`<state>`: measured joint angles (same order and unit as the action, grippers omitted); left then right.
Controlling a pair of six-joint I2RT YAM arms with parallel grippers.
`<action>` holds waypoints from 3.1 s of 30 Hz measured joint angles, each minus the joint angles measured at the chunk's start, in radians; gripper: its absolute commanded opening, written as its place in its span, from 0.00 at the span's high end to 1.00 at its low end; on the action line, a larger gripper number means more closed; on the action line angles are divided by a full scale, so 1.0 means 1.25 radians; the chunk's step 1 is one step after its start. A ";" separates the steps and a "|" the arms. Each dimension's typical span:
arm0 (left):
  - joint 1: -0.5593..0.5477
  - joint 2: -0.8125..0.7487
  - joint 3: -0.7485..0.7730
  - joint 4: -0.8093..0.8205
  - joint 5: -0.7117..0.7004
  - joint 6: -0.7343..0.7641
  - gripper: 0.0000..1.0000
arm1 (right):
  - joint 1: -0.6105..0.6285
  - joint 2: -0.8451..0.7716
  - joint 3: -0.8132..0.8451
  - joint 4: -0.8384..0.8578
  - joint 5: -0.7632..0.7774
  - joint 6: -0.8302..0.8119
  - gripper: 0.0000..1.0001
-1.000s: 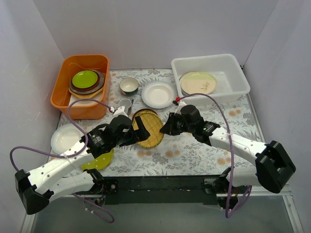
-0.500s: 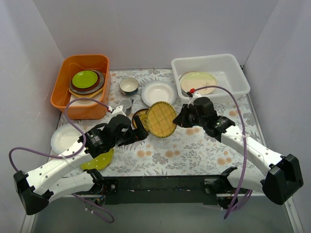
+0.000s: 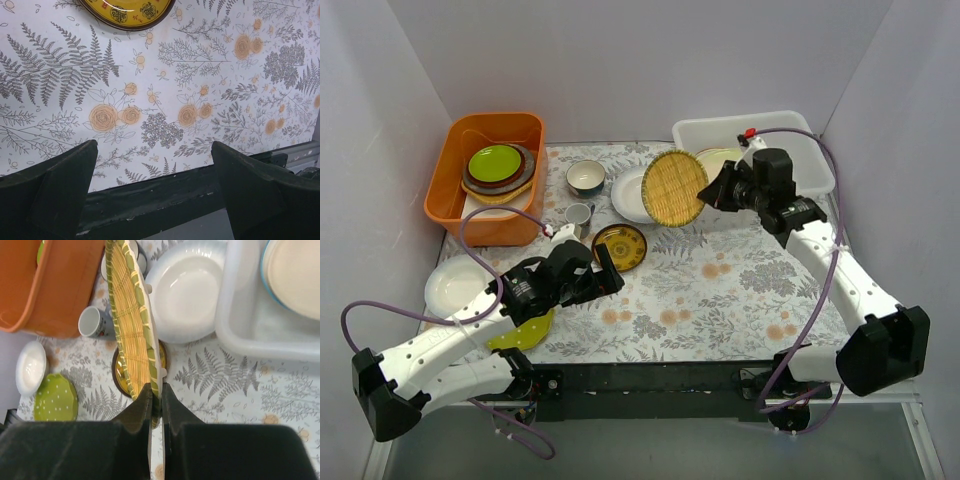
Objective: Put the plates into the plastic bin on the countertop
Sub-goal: Pick up the plate from the corner of the board, then place the plate in the plastic bin.
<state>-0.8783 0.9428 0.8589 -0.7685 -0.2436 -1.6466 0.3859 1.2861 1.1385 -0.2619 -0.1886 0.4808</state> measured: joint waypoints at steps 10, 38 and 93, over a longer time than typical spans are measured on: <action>0.000 0.002 -0.027 0.004 0.012 -0.008 0.02 | -0.154 0.110 0.138 0.005 -0.108 -0.006 0.99; 0.000 -0.001 -0.119 0.052 0.062 -0.042 0.02 | -0.406 0.466 0.289 0.092 -0.245 0.113 0.99; 0.000 -0.003 -0.125 0.055 0.082 -0.042 0.02 | -0.424 0.553 0.333 0.059 -0.229 0.076 0.19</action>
<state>-0.8783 0.9390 0.7029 -0.6994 -0.1413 -1.6985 -0.1440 1.9778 1.5551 -0.1886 -0.4755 0.5755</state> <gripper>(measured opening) 0.982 0.788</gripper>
